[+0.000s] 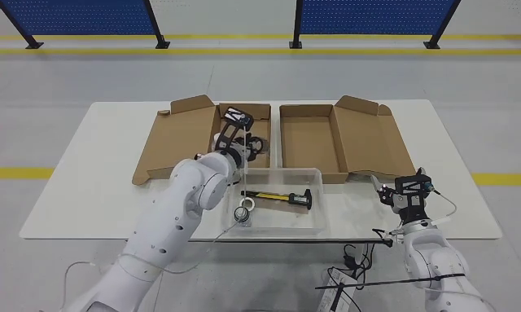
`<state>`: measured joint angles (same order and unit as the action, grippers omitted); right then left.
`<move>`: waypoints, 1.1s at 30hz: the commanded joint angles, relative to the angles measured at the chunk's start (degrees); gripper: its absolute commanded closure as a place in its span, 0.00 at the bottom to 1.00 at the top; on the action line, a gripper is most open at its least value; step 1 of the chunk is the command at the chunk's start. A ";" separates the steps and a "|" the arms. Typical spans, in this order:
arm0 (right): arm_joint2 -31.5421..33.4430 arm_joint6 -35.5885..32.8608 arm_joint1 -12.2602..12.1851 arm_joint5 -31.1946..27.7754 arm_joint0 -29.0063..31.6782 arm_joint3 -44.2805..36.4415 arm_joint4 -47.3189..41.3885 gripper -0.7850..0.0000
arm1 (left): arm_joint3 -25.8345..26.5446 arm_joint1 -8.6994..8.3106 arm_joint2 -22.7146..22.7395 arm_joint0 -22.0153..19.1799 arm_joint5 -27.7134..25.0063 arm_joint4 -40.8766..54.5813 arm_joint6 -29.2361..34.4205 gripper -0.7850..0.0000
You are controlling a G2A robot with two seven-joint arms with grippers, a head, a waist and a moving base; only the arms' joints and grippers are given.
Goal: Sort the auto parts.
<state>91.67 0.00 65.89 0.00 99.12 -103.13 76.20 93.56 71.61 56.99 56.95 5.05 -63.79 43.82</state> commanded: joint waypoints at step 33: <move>0.00 0.00 0.00 0.00 0.00 0.00 0.00 0.00 | -17.94 4.02 -6.28 -6.78 0.07 -2.15 0.16 1.00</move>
<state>91.67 0.00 65.89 0.00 99.12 -103.13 76.20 76.11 75.52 50.86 50.30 5.15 -65.98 43.89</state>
